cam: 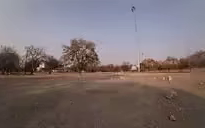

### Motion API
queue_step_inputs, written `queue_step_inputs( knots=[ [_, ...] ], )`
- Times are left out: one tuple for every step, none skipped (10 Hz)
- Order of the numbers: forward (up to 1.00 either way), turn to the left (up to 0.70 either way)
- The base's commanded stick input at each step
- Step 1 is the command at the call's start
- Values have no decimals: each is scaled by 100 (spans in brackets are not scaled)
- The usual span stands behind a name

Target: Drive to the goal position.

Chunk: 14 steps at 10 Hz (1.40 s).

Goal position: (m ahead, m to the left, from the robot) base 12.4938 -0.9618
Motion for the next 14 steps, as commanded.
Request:
queue_step_inputs(
  knots=[
    [70, 0],
    [70, 0],
    [70, 0],
    [70, 0],
    [70, 0],
    [70, 0],
    [70, 0],
    [70, 0],
    [70, 0],
    [70, 0],
    [70, 0],
    [70, 0],
    [70, 0],
    [70, 0]
  ],
)
